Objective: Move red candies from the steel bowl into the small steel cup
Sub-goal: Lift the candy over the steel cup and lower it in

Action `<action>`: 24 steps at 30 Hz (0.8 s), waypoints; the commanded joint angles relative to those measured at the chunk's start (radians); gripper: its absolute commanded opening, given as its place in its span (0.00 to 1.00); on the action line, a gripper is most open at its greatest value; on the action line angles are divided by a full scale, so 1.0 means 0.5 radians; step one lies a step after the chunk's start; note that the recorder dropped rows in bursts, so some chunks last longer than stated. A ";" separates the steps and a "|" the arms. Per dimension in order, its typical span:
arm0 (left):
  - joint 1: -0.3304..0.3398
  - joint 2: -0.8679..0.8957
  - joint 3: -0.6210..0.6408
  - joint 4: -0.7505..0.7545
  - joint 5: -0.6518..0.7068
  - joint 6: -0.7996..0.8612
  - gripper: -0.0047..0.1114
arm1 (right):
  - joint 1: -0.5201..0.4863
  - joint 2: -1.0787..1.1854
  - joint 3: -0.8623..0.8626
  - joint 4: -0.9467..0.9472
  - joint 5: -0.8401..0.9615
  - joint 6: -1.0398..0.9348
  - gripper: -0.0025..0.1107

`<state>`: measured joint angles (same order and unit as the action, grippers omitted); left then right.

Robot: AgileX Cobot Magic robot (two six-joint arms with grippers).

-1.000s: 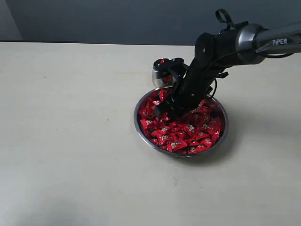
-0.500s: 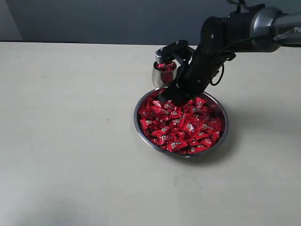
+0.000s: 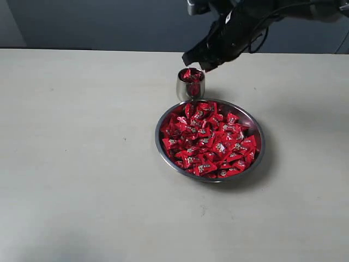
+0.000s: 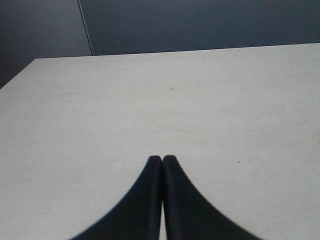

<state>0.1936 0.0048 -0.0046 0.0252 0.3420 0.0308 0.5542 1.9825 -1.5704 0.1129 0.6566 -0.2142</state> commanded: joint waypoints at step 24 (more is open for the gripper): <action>-0.013 -0.010 0.009 0.004 -0.016 -0.003 0.04 | -0.015 0.677 -0.761 -0.023 0.176 0.010 0.01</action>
<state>0.1936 0.0048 -0.0046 0.0252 0.3420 0.0308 0.5519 2.3203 -1.9433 0.1177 0.7665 -0.2086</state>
